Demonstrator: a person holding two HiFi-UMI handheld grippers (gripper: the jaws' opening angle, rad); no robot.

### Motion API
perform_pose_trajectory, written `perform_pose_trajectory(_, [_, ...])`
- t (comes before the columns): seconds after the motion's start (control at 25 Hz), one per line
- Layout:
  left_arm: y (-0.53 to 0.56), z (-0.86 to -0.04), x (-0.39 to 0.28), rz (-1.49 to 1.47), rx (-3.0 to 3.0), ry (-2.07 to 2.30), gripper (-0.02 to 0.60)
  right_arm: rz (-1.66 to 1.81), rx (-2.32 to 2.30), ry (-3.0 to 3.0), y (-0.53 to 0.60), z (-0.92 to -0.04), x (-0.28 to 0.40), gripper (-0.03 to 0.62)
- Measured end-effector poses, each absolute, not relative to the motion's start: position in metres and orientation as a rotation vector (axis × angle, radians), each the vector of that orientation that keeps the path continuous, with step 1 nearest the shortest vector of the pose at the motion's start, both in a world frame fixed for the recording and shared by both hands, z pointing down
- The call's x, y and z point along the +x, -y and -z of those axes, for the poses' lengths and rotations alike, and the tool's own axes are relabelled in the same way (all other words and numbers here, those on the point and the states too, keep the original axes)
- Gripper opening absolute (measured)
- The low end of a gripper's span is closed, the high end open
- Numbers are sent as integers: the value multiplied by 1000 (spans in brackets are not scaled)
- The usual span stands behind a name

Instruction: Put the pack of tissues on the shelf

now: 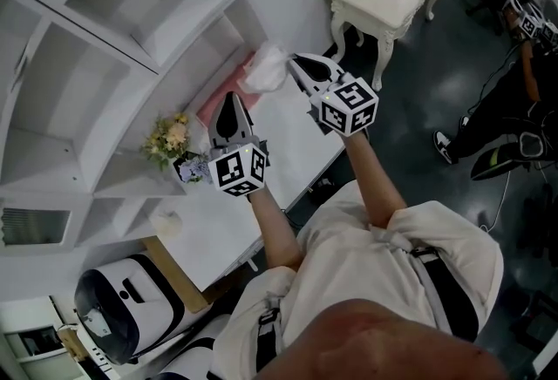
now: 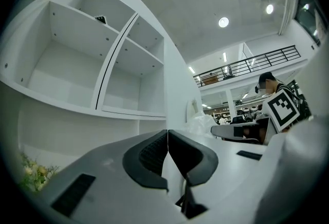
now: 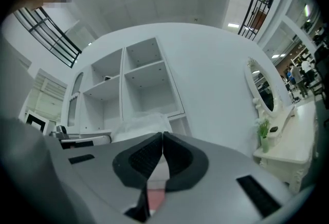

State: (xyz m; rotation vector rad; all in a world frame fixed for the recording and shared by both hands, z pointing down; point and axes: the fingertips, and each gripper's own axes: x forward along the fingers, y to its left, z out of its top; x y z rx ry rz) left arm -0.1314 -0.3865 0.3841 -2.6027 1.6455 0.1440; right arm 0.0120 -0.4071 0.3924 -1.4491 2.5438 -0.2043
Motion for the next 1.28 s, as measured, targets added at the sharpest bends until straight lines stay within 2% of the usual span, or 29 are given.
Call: perform_pose_trajectory(1.28, [471,-369,-144,-175,-2590,-1657,11,224,-1342,-2517,493,-363,-12,69])
